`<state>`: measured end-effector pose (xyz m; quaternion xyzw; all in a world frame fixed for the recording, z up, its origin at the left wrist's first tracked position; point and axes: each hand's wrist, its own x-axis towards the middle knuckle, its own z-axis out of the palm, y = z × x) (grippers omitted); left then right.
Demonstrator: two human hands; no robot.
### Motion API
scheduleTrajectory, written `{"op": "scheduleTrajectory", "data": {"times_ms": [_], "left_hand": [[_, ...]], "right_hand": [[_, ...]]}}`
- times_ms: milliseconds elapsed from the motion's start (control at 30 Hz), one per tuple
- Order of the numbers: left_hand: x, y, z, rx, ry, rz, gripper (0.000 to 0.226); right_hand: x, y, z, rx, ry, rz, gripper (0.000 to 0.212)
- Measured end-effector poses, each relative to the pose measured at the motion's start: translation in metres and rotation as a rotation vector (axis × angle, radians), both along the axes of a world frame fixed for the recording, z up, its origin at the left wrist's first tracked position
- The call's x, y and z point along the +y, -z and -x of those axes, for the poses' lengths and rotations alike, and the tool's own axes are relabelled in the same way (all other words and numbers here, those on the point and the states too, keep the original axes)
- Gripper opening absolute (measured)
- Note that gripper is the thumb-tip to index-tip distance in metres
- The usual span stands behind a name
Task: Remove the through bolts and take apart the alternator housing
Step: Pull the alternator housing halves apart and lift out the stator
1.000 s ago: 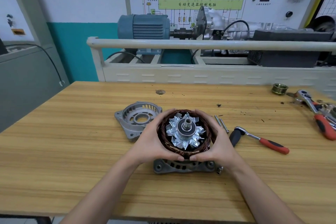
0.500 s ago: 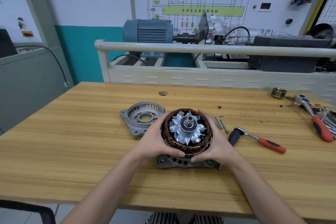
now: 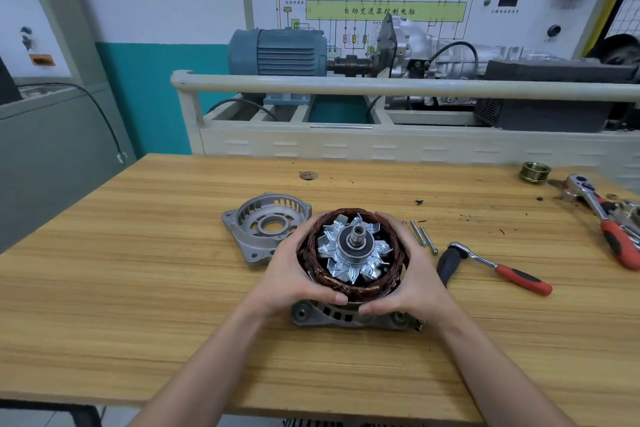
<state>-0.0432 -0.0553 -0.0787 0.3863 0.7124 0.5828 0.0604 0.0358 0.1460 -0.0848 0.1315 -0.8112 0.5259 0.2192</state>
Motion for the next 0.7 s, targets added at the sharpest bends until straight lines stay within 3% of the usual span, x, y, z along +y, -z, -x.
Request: {"op": "scheduleTrajectory", "data": {"times_ms": [433,700], "left_hand": [[0.000,-0.009,0.001,0.054,-0.041,0.003,0.111],[0.004,-0.054,-0.013,0.128,-0.021,-0.143,0.103]], "right_hand": [[-0.003,-0.011,-0.004,0.003,0.000,0.046,0.114],[-0.004,-0.058,-0.009,0.120,-0.022,0.044,0.121]]}}
